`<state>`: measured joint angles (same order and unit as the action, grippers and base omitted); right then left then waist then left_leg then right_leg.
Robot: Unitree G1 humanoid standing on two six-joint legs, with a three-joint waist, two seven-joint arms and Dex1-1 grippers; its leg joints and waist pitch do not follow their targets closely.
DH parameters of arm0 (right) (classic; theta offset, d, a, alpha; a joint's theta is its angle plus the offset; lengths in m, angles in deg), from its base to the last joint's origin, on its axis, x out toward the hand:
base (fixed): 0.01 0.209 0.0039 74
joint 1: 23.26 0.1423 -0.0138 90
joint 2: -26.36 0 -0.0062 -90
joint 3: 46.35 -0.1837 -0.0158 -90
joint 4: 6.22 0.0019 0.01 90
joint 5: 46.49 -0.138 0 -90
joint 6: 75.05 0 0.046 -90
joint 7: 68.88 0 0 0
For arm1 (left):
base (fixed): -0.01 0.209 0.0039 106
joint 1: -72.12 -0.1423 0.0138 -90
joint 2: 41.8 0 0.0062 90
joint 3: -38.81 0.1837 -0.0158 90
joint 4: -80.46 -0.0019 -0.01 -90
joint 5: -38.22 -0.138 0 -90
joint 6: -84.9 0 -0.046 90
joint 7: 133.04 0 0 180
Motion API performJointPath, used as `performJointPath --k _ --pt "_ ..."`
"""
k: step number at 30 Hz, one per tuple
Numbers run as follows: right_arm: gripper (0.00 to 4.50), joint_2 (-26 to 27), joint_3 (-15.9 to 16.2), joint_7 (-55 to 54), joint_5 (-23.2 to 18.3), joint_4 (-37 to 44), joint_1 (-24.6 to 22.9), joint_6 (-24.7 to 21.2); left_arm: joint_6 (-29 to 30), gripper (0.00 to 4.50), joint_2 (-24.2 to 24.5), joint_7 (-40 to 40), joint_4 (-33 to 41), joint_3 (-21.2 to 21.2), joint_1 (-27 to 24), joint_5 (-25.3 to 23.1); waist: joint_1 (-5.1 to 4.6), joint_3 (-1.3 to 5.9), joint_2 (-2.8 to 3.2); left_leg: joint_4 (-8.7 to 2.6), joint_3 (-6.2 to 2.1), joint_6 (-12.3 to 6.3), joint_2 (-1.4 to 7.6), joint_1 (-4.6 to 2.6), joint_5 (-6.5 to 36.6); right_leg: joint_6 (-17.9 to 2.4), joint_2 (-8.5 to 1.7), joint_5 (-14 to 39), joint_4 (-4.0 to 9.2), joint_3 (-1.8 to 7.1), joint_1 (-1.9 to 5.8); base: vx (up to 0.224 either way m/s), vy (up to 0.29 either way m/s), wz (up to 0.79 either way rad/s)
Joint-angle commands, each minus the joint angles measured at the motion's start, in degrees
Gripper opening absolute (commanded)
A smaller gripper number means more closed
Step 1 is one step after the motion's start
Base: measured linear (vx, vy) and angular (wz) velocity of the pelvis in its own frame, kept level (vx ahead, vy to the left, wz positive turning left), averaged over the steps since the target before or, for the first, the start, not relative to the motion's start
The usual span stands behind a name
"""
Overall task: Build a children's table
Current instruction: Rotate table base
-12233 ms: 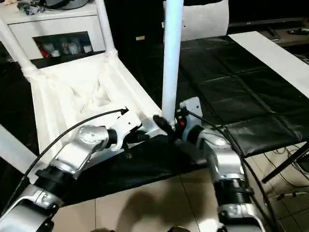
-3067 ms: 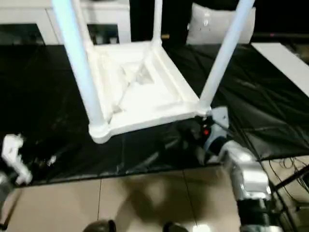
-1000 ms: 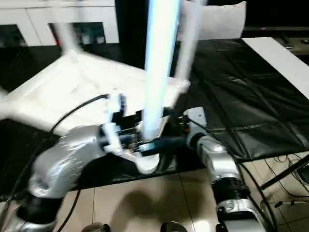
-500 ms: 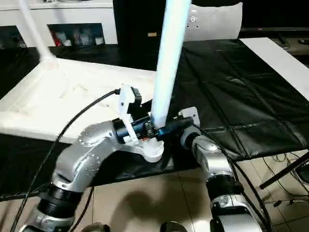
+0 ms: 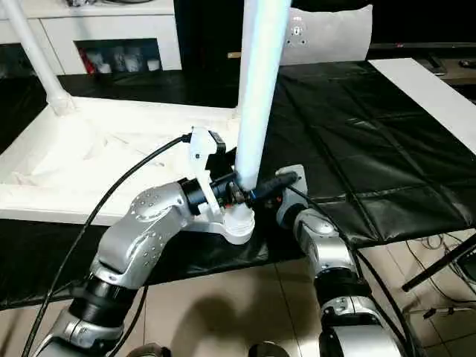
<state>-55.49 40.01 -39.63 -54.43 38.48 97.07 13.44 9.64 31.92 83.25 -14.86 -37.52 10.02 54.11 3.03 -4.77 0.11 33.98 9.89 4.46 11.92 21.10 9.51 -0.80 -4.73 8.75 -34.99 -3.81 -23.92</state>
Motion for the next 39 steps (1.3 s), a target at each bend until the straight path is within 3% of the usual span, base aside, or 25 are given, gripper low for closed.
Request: performJointPath --k 1,6,10,11,13,15,18,22,23,25,26,28,29,31,32,33,35,36,37,38,39 --pt "4.49 0.11 -0.52 1.73 -1.76 2.58 0.34 1.68 -2.04 4.49 0.84 -0.87 -1.99 0.07 1.29 -2.39 0.65 5.15 -0.10 -3.51 0.09 -1.97 0.38 0.00 14.21 -10.70 -2.48 16.26 4.54 1.88 3.75 0.000 0.000 0.00" --pt "4.49 -3.35 -1.70 6.25 -3.96 9.02 -2.70 -2.80 -4.23 4.49 5.34 4.21 -3.90 0.27 0.99 -2.90 1.19 5.39 0.42 -3.49 -0.01 -2.72 0.43 -0.18 12.73 -11.05 -2.38 13.67 4.23 1.90 3.76 0.000 0.000 0.00" --pt "4.49 -5.83 -1.77 8.83 -5.77 16.16 -7.12 -5.62 -1.05 4.49 8.64 11.06 0.17 -1.21 -2.18 2.19 1.51 5.22 0.36 -3.51 0.25 -2.61 0.42 -0.18 13.49 -11.98 -2.41 13.99 4.24 2.00 3.78 0.000 0.000 0.00" --pt "4.49 -6.78 -1.22 10.41 -6.98 21.38 -10.53 -7.58 0.56 4.49 10.84 13.67 2.98 -1.69 -5.05 4.35 1.64 5.25 0.57 -3.52 0.25 -2.68 0.49 -0.22 13.82 -11.72 -2.41 15.21 4.32 2.03 3.69 0.000 0.000 0.00" --pt "4.49 -7.54 -0.86 11.22 -7.56 25.20 -13.27 -8.17 0.40 4.49 13.13 15.15 4.31 -1.27 -7.36 4.50 1.98 5.03 0.68 -3.77 0.20 -2.64 0.63 -0.23 15.27 -10.61 -2.40 18.36 4.64 2.01 3.42 0.000 0.000 0.00" --pt "4.49 -8.11 -0.98 12.10 -8.43 28.33 -15.28 -8.27 -0.63 4.49 15.00 15.92 4.49 -0.84 -8.83 3.85 1.93 4.79 0.29 -4.03 0.17 -1.81 0.57 -0.53 18.42 -7.81 -2.23 24.73 5.37 1.86 2.89 0.000 0.000 0.00" --pt "4.50 -10.37 -0.91 14.19 -8.98 32.37 -18.03 -8.49 -3.81 4.32 17.41 17.49 2.28 -1.69 -9.64 2.20 1.99 4.56 0.30 -4.19 -0.06 -1.05 0.36 -0.68 19.96 -5.05 -2.33 30.31 6.08 1.71 2.71 0.000 0.000 0.00" --pt "4.50 -13.79 -0.54 17.33 -9.68 37.85 -21.01 -9.95 -7.67 4.32 22.55 21.71 -4.85 0.81 -6.41 -3.59 2.10 4.45 0.37 -4.30 -0.26 -0.84 0.03 -0.98 21.28 -1.25 -2.25 34.77 6.82 1.68 2.25 0.000 0.000 0.00" --pt "4.50 -14.77 -0.03 18.31 -9.24 38.83 -21.54 -9.94 -8.67 4.03 22.94 21.63 -6.65 1.36 -5.23 -4.91 2.10 4.58 0.43 -4.32 -0.33 -0.54 0.16 -1.02 21.21 -1.15 -2.47 34.63 6.78 1.66 2.27 0.000 0.000 0.00" --pt "4.50 -17.34 1.41 21.58 -9.35 40.91 -22.67 -11.85 -9.54 3.93 23.43 21.85 -9.89 2.50 -2.97 -6.57 2.07 4.58 0.56 -4.37 -0.42 -0.59 0.07 -0.78 21.26 -1.30 -2.39 34.29 6.92 1.47 2.45 0.000 0.000 0.00" --pt "4.50 -18.58 1.96 23.46 -9.98 41.87 -23.15 -13.02 -10.22 3.88 23.63 21.93 -11.42 3.22 -1.99 -7.47 2.33 4.69 0.66 -4.32 -0.36 -0.89 0.21 -1.20 21.44 -1.52 -2.32 33.41 7.01 1.57 2.25 0.000 0.000 0.00" --pt "4.50 -19.61 2.21 24.85 -10.50 42.74 -23.57 -13.59 -11.18 3.61 23.72 21.76 -13.11 3.93 -1.04 -8.50 2.15 4.70 0.62 -4.61 -0.56 -1.09 0.41 -0.58 20.95 -2.84 -2.62 31.16 6.69 1.45 2.88 0.000 0.000 0.00" --pt "4.50 -19.92 1.72 24.57 -10.73 43.34 -23.87 -13.76 -12.29 3.49 23.13 20.34 -14.50 3.90 -0.45 -9.21 2.18 4.84 0.83 -4.62 -0.60 -1.00 0.51 -0.60 20.92 -3.49 -2.78 30.22 6.61 1.43 2.95 0.000 0.000 0.00" --pt "4.50 -20.14 1.01 23.34 -10.98 44.61 -24.61 -13.90 -14.73 3.46 21.99 18.68 -16.54 3.20 0.00 -10.07 2.15 5.03 0.62 -4.53 -0.57 -1.12 0.46 -0.42 19.80 -4.35 -2.79 27.77 6.25 1.50 3.15 0.000 0.000 0.00" --pt "4.50 -19.42 0.13 21.31 -11.31 45.66 -25.19 -14.41 -14.47 3.46 20.91 17.19 -16.05 1.97 -0.76 -9.30 2.08 5.06 1.13 -4.50 -0.55 -1.14 0.50 -0.29 19.26 -5.12 -2.80 26.15 6.09 1.57 3.20 0.000 0.000 0.00" --pt "4.50 -18.15 -1.14 17.74 -11.33 46.73 -25.49 -15.51 -12.08 3.46 19.80 15.16 -14.42 0.30 -1.94 -7.89 2.22 5.28 0.80 -4.27 -0.32 -1.26 0.58 -0.68 18.98 -6.17 -2.78 24.22 6.01 1.71 2.93 0.000 0.000 0.00" --pt "4.50 -15.50 -4.34 11.54 -13.71 50.58 -27.21 -20.05 -7.51 3.46 17.16 11.49 -8.17 -4.84 -6.54 -1.58 2.07 5.28 0.27 -4.38 -0.23 -1.42 0.72 -0.12 16.52 -8.63 -2.83 20.58 5.19 1.74 3.37 0.000 0.000 0.00" --pt "4.50 -15.03 -5.26 9.45 -14.17 52.89 -28.58 -22.35 -6.03 3.46 16.16 9.46 -5.46 -6.98 -8.83 0.75 2.36 5.36 0.44 -4.07 -0.08 -1.68 0.84 -0.42 15.94 -9.26 -2.94 20.04 5.03 1.92 3.21 0.068 -0.015 0.05" --pt "4.50 -14.55 -6.04 7.96 -14.73 55.06 -29.99 -24.62 -5.53 3.46 15.26 6.78 -3.28 -8.62 -11.00 1.65 2.34 5.40 -0.06 -3.97 0.03 -2.16 0.77 -0.30 15.27 -9.40 -2.79 19.30 5.08 1.93 3.23 0.000 0.000 0.00" --pt "4.50 -14.04 -6.58 6.37 -14.83 57.17 -31.42 -26.66 -5.44 3.46 14.18 3.92 -0.96 -10.18 -13.31 2.34 2.44 5.31 0.17 -4.03 0.08 -2.66 0.61 -0.16 14.84 -8.71 -2.64 19.99 5.25 1.83 3.18 0.000 0.000 0.00" --pt "4.50 -13.23 -6.85 5.42 -14.48 58.57 -32.68 -25.42 -5.56 3.46 13.17 0.69 0.88 -11.36 -15.34 1.80 2.32 5.34 0.09 -4.03 0.06 -2.79 0.72 -0.07 14.45 -8.03 -2.61 19.93 5.36 1.80 3.25 0.000 0.000 0.00"
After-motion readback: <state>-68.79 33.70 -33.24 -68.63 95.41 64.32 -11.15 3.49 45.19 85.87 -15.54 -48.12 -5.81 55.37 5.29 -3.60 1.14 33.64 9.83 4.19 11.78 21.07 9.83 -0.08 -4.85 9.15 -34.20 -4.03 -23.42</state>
